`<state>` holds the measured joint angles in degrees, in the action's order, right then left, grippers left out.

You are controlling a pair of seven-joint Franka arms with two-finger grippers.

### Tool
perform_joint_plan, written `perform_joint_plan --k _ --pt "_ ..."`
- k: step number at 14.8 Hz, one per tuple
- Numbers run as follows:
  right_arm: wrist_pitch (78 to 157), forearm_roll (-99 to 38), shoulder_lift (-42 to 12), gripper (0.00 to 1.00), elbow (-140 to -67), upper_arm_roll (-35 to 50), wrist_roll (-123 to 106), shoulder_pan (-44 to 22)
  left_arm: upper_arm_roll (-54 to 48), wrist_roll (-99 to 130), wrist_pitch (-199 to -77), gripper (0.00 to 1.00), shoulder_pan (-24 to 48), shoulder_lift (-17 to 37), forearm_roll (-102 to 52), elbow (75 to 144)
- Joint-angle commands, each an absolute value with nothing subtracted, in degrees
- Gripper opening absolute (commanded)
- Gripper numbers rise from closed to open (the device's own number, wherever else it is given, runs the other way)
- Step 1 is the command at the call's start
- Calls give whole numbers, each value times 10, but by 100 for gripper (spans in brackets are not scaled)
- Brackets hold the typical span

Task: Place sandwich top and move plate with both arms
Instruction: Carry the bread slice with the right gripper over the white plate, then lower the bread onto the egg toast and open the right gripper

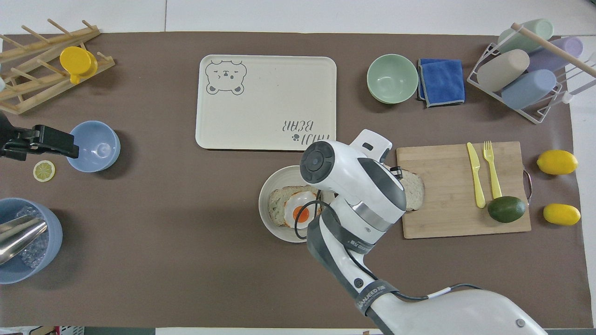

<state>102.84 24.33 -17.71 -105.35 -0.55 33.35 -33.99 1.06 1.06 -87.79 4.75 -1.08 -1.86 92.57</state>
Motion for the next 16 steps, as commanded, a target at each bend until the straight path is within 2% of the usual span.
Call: perform_joint_plan --k 1,4,9,16 --pt "998 200 -205 0 -962 24 341 -378 10 4 -875 100 44 -12 -9 924" --pt "1073 161 -211 0 -972 25 402 -419 10 4 -875 100 44 -12 -9 924" --pt "1103 156 -212 0 -976 32 428 -441 10 5 -875 100 44 -12 -10 924" --pt "1105 167 -211 0 -972 33 432 -462 11 6 -873 100 44 -12 -10 924"
